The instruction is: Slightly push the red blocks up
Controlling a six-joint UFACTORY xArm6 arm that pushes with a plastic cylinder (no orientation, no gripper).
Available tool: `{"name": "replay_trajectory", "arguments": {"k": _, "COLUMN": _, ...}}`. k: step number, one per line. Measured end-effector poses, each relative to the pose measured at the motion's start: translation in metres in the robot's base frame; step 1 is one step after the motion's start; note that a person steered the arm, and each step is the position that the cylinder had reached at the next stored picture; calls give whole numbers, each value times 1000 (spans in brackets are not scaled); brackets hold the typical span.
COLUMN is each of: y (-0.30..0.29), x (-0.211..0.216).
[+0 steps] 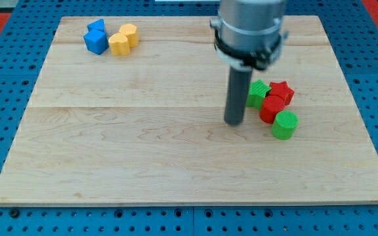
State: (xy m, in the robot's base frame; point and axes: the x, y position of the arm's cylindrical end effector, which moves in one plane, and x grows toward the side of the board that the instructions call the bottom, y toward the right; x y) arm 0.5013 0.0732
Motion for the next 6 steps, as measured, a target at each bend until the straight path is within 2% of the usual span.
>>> {"name": "replay_trajectory", "arguments": {"k": 1, "y": 38, "x": 42}}
{"name": "replay_trajectory", "arguments": {"k": 2, "y": 61, "x": 23}}
{"name": "replay_trajectory", "arguments": {"k": 4, "y": 62, "x": -29}}
{"name": "replay_trajectory", "arguments": {"k": 5, "y": 62, "x": -20}}
{"name": "replay_trajectory", "arguments": {"k": 6, "y": 52, "x": 25}}
